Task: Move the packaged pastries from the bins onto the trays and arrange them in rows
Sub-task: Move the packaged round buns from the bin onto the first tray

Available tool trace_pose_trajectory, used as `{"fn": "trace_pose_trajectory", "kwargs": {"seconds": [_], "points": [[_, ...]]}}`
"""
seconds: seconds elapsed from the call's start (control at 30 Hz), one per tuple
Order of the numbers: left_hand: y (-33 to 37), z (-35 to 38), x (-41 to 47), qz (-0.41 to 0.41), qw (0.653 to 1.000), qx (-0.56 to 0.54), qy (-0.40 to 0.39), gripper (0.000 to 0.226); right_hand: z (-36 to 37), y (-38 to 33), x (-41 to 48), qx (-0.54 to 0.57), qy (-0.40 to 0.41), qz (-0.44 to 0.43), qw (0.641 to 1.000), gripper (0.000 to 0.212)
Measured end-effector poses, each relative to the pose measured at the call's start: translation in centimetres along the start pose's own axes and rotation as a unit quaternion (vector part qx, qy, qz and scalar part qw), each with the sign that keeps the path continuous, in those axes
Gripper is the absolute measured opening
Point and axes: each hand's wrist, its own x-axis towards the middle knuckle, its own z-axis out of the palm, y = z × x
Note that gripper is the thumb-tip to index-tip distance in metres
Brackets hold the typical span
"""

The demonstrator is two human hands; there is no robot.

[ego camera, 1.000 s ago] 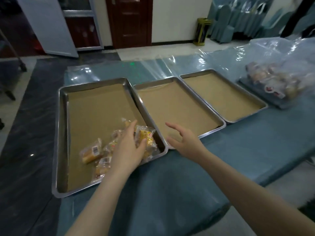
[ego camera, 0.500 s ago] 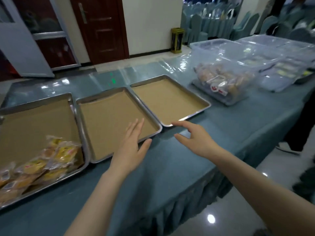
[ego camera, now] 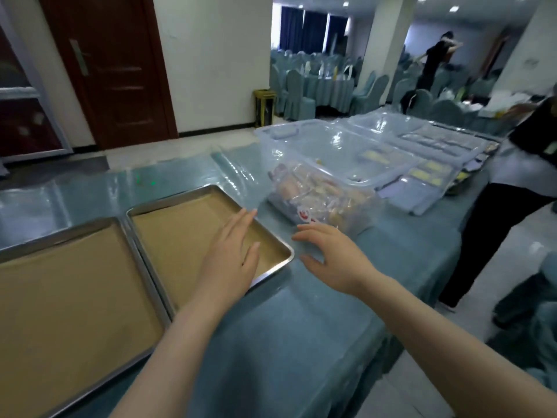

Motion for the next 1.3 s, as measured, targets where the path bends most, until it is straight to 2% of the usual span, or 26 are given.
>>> {"fn": "trace_pose_trajectory", "kwargs": {"seconds": [0.13, 0.33, 0.47, 0.53, 0.63, 0.77, 0.9, 0.97, 1.03, 1.07, 1.1, 1.17, 1.3], "points": [[2.0, 3.6, 6.4, 0.027, 0.999, -0.005, -0.022, 0.055, -3.4, 5.1, 3.2, 0.002, 0.060, 0.043, 0.997, 0.034], [4.7, 8.6, 16.6, 0.089, 0.996, 0.022, -0.010, 0.055, -7.8, 13.0, 10.4, 0.003, 0.094, -0.016, 0.995, 0.032], [6.2, 13.9, 22.4, 0.075, 0.997, 0.006, 0.028, 0.054, -10.4, 20.8, 15.4, 0.059, 0.151, -0.016, 0.987, 0.028], [6.6, 17.0, 25.0, 0.040, 0.999, 0.009, 0.022, 0.054, -11.1, 24.8, 17.7, 0.080, 0.116, -0.017, 0.990, 0.030], [6.8, 20.8, 28.1, -0.037, 0.998, 0.016, -0.044, 0.058, -12.2, 29.8, 20.8, 0.068, 0.018, -0.037, 0.997, 0.034], [6.4, 23.7, 29.1, -0.112, 0.974, 0.171, -0.097, 0.069, -12.8, 35.0, 25.1, -0.039, -0.165, -0.063, 0.984, 0.054], [6.7, 24.0, 29.3, -0.122, 0.962, 0.228, -0.086, 0.070, -10.4, 37.0, 29.1, -0.119, -0.309, -0.084, 0.940, 0.063], [6.8, 23.9, 29.4, -0.134, 0.958, 0.235, -0.089, 0.070, -8.5, 37.6, 30.1, -0.141, -0.365, -0.102, 0.915, 0.083], [7.0, 24.0, 29.4, -0.146, 0.958, 0.234, -0.082, 0.068, -6.3, 38.5, 30.4, -0.202, -0.451, -0.123, 0.861, 0.109], [7.0, 24.1, 29.3, -0.148, 0.957, 0.236, -0.076, 0.067, -5.2, 39.1, 30.5, -0.256, -0.483, -0.141, 0.825, 0.115], [7.0, 24.1, 29.3, -0.148, 0.957, 0.239, -0.069, 0.066, -4.2, 39.7, 30.6, -0.307, -0.498, -0.158, 0.795, 0.118], [7.0, 24.1, 29.4, -0.150, 0.957, 0.240, -0.058, 0.065, -2.8, 40.6, 30.8, -0.363, -0.490, -0.169, 0.775, 0.125], [7.1, 24.2, 29.2, -0.165, 0.955, 0.239, -0.054, 0.061, -1.3, 41.1, 31.2, -0.334, -0.466, -0.195, 0.796, 0.141]]}}
